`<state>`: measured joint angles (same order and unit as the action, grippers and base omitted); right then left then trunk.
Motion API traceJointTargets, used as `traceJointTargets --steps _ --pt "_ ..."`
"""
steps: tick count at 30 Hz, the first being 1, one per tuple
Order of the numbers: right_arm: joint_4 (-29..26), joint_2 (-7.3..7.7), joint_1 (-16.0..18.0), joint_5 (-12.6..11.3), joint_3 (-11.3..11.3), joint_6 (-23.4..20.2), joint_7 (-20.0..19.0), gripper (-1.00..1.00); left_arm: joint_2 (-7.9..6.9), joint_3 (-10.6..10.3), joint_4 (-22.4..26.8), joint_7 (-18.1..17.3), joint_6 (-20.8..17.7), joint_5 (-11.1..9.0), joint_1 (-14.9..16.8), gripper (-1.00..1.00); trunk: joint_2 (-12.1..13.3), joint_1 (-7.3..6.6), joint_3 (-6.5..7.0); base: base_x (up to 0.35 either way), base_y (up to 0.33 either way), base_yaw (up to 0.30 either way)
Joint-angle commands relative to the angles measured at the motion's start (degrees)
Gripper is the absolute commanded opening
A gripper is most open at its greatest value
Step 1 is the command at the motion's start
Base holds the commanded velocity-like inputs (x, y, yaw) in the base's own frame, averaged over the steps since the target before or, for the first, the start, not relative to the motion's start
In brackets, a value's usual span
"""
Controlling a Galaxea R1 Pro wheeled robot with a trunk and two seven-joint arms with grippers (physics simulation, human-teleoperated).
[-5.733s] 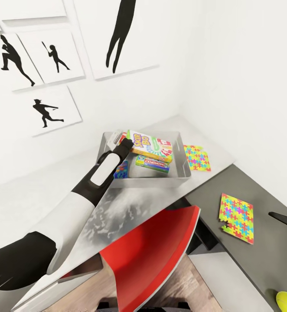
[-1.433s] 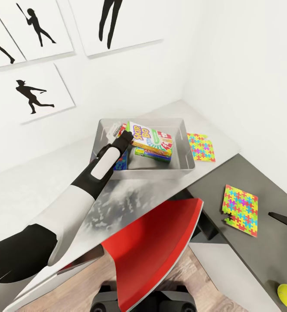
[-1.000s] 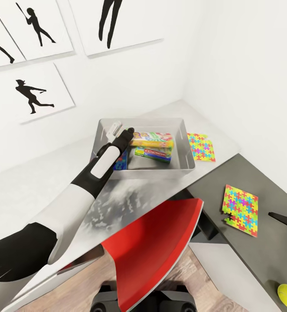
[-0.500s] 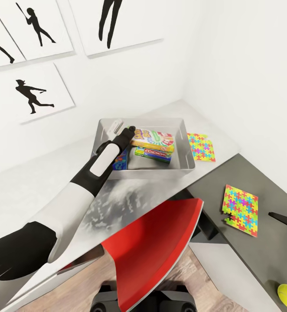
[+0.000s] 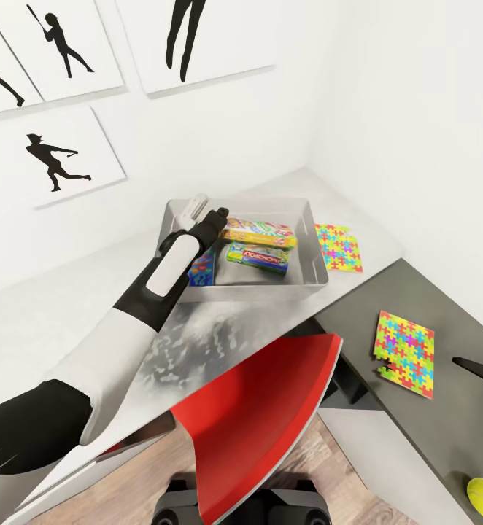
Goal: Put all the toys in the child's room - the three board games (two on the bed and one on the table), the two jigsaw puzzles on the table, and the tennis ball on the table - inside the toy box on the table in the child's room.
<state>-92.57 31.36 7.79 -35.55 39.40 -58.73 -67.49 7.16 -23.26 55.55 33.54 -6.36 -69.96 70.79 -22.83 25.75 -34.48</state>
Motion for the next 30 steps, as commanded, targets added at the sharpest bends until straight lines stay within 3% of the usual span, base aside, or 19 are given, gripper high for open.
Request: traceJointTargets --steps 1,5,9,10,15,20,30 --pt "0.0 0.02 0.0 0.0 0.0 -0.2 -0.2 1.00 -0.02 0.0 1.6 1.5 -1.2 -0.5 -0.3 1.00 -0.1 0.03 -0.08 0.000 0.000 0.000" --pt "0.0 0.02 0.0 0.0 0.0 -0.2 -0.2 1.00 0.00 0.0 7.1 5.4 -3.9 -2.3 -1.9 1.00 -0.1 0.03 -0.08 0.000 0.000 0.000" --pt "0.0 0.02 0.0 0.0 0.1 -0.2 -0.2 1.00 0.00 0.0 13.9 10.8 -5.8 -6.0 -3.9 1.00 -0.1 0.03 -0.08 0.000 0.000 0.000" --pt "0.0 0.02 0.0 0.0 0.1 -0.2 -0.2 1.00 0.00 0.0 13.9 10.8 -5.8 -6.0 -3.9 1.00 -0.1 0.03 -0.08 0.000 0.000 0.000" --pt "0.0 0.02 0.0 0.0 0.1 -0.3 -0.1 1.00 0.07 0.0 19.0 15.9 -6.6 -10.2 -5.5 1.00 -0.1 0.03 -0.08 0.000 0.000 0.000" --pt "0.0 0.02 0.0 0.0 0.4 -0.3 -0.2 1.00 0.04 0.0 21.5 18.0 -6.9 -14.2 -6.4 1.00 -0.1 0.03 -0.08 0.000 0.000 0.000" --pt "0.0 0.10 0.0 0.0 0.6 -0.3 -0.4 1.00 0.01 0.0 23.3 19.9 -7.1 -17.5 -7.7 1.00 -0.1 0.03 -0.08 0.000 0.000 0.000"
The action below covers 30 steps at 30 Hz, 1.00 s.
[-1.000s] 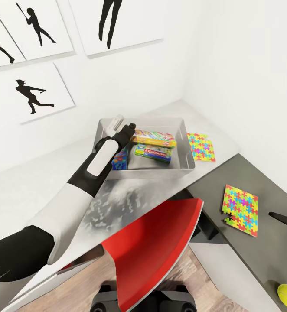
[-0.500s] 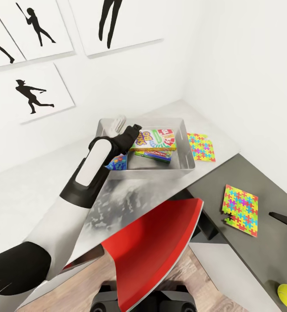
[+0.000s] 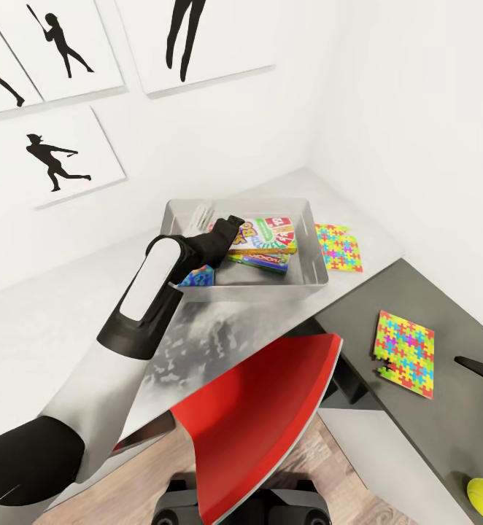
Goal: Put all the toys in the child's room - the three board games (two on the bed and one on the table), the two jigsaw puzzles on the table, and the tennis ball on the table - inside the toy box on the table in the child's room.
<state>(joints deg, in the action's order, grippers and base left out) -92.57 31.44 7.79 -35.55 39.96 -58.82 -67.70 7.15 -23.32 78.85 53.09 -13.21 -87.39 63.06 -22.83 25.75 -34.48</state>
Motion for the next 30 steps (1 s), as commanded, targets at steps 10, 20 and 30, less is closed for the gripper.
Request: traceJointTargets --steps 10,20,30 --pt "0.0 0.04 0.0 0.0 0.1 -0.4 -0.2 1.00 0.02 0.0 3.5 4.0 -0.7 -1.2 -0.5 1.00 -0.1 0.03 -0.08 0.000 0.000 0.000" --pt "0.0 -0.04 0.0 0.0 0.1 -0.3 -0.2 1.00 0.40 -0.1 10.7 5.1 -5.7 -1.6 -0.1 1.00 -0.1 0.03 -0.08 0.000 0.000 0.000" --pt "0.0 -0.06 0.0 0.0 0.1 -0.3 -0.3 1.00 0.79 -1.4 12.6 -3.1 -10.2 -1.7 0.5 1.00 -0.1 0.03 -0.08 0.000 0.000 -0.009"
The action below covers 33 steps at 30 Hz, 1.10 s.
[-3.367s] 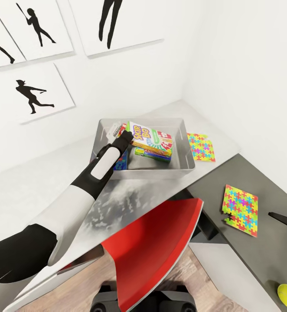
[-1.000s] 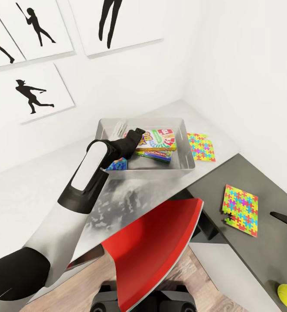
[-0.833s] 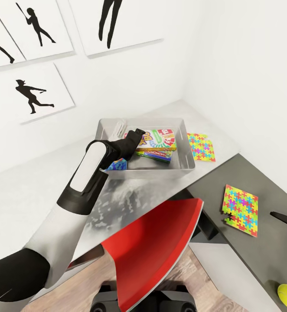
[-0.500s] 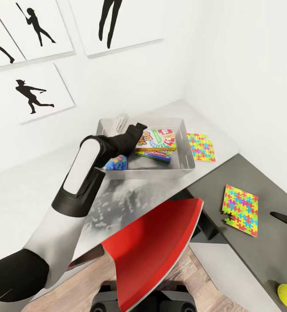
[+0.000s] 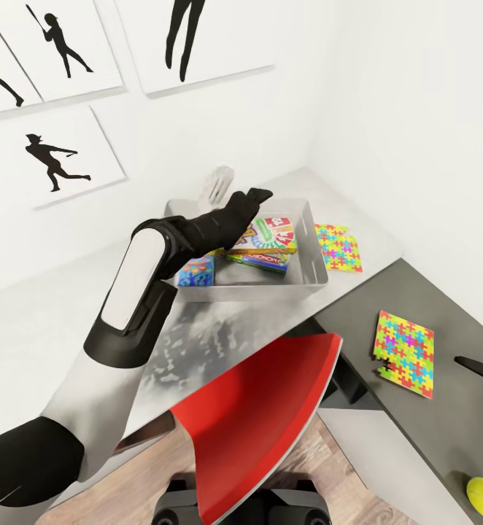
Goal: Put all the toys in the child's room - the three board games (two on the bed and one on the table), the two jigsaw puzzles on the table, and the tennis ball on the table - inside the toy box on the table in the child's room.
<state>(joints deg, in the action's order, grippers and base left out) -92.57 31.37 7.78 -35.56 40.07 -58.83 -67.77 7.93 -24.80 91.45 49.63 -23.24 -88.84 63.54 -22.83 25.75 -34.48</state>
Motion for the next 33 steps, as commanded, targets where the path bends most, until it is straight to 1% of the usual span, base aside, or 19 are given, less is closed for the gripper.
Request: traceJointTargets --steps 1,4,6,7,9,10,12,13,15,16,18,20,21,22,23,25,26,28,33 --pt "0.0 0.02 0.0 0.1 0.0 -0.2 -0.2 1.00 0.05 -0.4 0.2 -1.1 -0.5 -0.3 0.1 1.00 -0.1 0.03 -0.08 0.000 0.000 -0.089" --pt "0.0 0.01 0.0 0.1 0.0 -0.2 -0.2 1.00 0.07 -0.9 0.3 -2.4 -0.8 -0.3 0.1 1.00 -0.1 0.03 -0.08 0.000 0.000 -0.111" --pt "0.0 0.01 0.0 0.1 0.0 -0.2 -0.2 1.00 0.13 -2.2 0.5 -4.5 -1.3 -0.3 0.2 1.00 -0.1 0.03 -0.08 0.000 0.000 -0.160" --pt "0.0 0.01 0.0 0.1 0.0 -0.2 -0.2 1.00 0.13 -2.2 0.5 -4.5 -1.3 -0.3 0.2 1.00 -0.1 0.03 -0.08 0.000 0.000 -0.170" --pt "0.0 0.01 0.0 0.1 0.0 -0.2 -0.2 1.00 0.29 -3.7 0.6 -6.2 -1.5 -0.3 0.2 1.00 -0.1 0.03 -0.08 0.000 0.000 -0.161" --pt "0.0 0.01 0.0 0.1 0.0 -0.2 -0.2 1.00 0.29 -3.7 0.6 -6.2 -1.5 -0.3 0.2 1.00 -0.1 0.03 -0.08 0.000 0.000 -0.152" --pt "0.0 0.01 0.0 0.1 0.0 -0.2 -0.2 1.00 0.53 -5.4 0.6 -8.0 -1.7 -0.3 0.1 1.00 -0.1 0.03 -0.08 0.000 0.000 -0.109" --pt "0.0 0.01 0.0 0.1 0.0 -0.2 -0.2 1.00 0.53 -5.4 0.6 -8.0 -1.7 -0.3 0.1 1.00 -0.1 0.03 -0.08 0.000 0.000 -0.097" --pt "0.0 -0.01 0.0 0.1 0.0 -0.1 -0.2 1.00 0.68 -7.1 0.7 -10.5 -1.8 -0.5 -0.2 1.00 -0.1 0.03 -0.08 0.000 0.000 -0.070" --pt "0.0 -0.01 0.0 0.1 0.0 -0.1 -0.2 1.00 0.68 -7.1 0.7 -10.5 -1.8 -0.5 -0.2 1.00 -0.1 0.03 -0.08 0.000 0.000 -0.062" --pt "0.0 0.00 0.1 0.1 0.0 -0.1 -0.2 1.00 0.73 -7.8 0.7 -11.9 -1.9 -0.6 -0.4 1.00 -0.1 0.03 -0.08 0.000 0.000 -0.050" --pt "0.0 -0.03 0.1 0.1 -0.1 -0.1 -0.1 1.00 0.81 -9.3 0.7 -15.2 -1.9 -0.9 -0.8 1.00 -0.1 0.03 -0.08 -0.002 0.000 -0.036" --pt "0.0 -0.03 0.1 0.1 -0.1 -0.1 -0.1 1.00 0.81 -9.3 0.7 -15.2 -1.9 -0.9 -0.8 1.00 -0.1 0.03 -0.08 -0.005 0.000 -0.032" --pt "0.0 -0.04 0.1 0.1 -0.1 -0.1 -0.1 1.00 0.84 -10.2 0.7 -16.8 -1.9 -1.0 -0.9 1.00 -0.1 0.03 -0.08 -0.021 0.000 -0.026" --pt "0.0 -0.04 0.1 0.1 -0.1 -0.1 -0.1 1.00 0.84 -10.2 0.7 -16.8 -1.9 -1.0 -0.9 1.00 -0.1 0.03 -0.08 -0.021 0.000 -0.026" --pt "0.0 -0.05 0.1 0.1 -0.2 0.0 -0.1 1.00 0.90 -11.8 0.7 -19.5 -1.9 -1.1 -1.1 1.00 -0.1 0.03 -0.08 -0.078 0.000 -0.018" --pt "0.0 -0.05 0.1 0.1 -0.2 0.0 -0.1 1.00 0.90 -11.8 0.7 -19.5 -1.9 -1.1 -1.1 1.00 -0.1 0.03 -0.08 -0.101 0.000 -0.016" --pt "0.0 -0.05 0.1 0.1 -0.2 0.1 0.0 1.00 0.98 -13.1 0.7 -21.1 -1.9 -1.2 -1.1 1.00 -0.1 0.03 -0.08 -0.167 0.000 -0.012" --pt "0.0 -0.03 0.2 0.4 -0.2 0.2 0.4 1.00 1.17 -14.4 0.7 -22.6 -1.9 -1.3 -1.1 1.00 -0.1 0.03 -0.08 -0.198 0.000 -0.007"
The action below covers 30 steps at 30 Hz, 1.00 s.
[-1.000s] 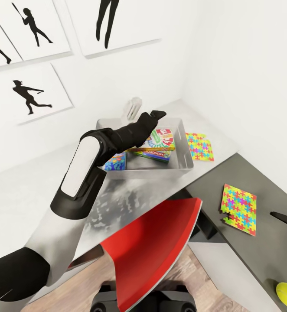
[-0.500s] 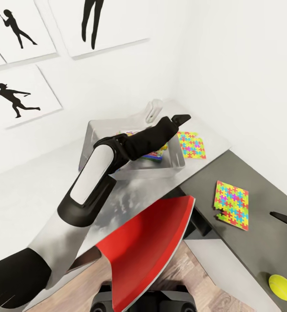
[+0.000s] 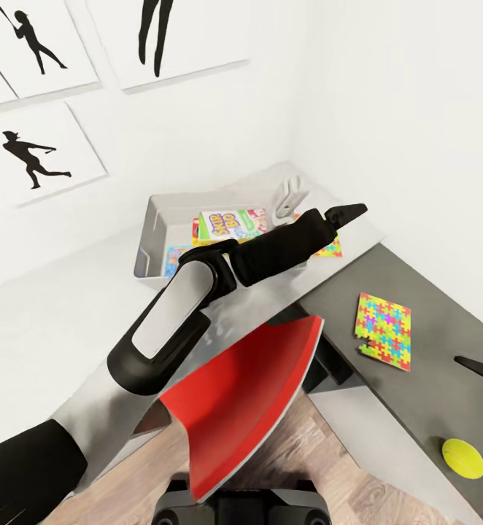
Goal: Put all the toys in the child's room - the three board games (two on the bed and one on the table), the two jigsaw puzzles on the table, and the tennis ball on the table - inside the toy box on the table in the child's room.
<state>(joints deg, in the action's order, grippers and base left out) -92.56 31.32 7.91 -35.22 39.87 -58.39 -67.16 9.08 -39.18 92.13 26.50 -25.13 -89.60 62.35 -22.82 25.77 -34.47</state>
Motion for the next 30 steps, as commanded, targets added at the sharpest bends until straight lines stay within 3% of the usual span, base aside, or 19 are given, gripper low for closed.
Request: traceJointTargets --steps 1,11,13,18,26,30 --pt "0.0 0.01 0.1 0.2 0.1 -0.2 0.0 1.00 0.08 -0.3 0.1 0.2 0.0 -0.6 0.0 1.00 -0.1 0.01 -0.08 -0.152 0.000 -0.004" --pt "0.0 -0.05 0.1 1.4 0.2 1.9 3.0 1.00 0.33 -1.9 0.1 -0.8 -0.1 -0.7 0.1 1.00 -0.1 0.01 -0.08 -0.075 0.000 -0.002" --pt "0.0 -0.07 0.1 1.8 0.0 4.9 4.1 1.00 0.67 -2.8 0.1 -1.0 -0.1 -2.3 0.8 1.00 -0.1 0.01 -0.08 -0.018 0.000 -0.001" --pt "0.0 -0.10 0.1 2.0 -0.2 6.0 4.7 1.00 0.76 -3.9 0.1 -0.9 -0.1 -5.2 1.9 1.00 -0.1 0.01 -0.08 -0.010 0.000 0.000" --pt "0.0 -0.06 0.2 2.4 -0.3 6.3 6.5 1.00 0.76 -4.5 0.1 -0.9 0.0 -6.8 2.3 1.00 -0.1 0.01 -0.08 -0.004 0.000 0.000" --pt "0.0 -0.03 0.4 2.6 -0.4 6.3 10.2 1.00 0.75 -4.7 0.1 -0.7 0.0 -7.3 2.4 1.00 -0.1 0.01 -0.08 -0.002 0.000 0.000"
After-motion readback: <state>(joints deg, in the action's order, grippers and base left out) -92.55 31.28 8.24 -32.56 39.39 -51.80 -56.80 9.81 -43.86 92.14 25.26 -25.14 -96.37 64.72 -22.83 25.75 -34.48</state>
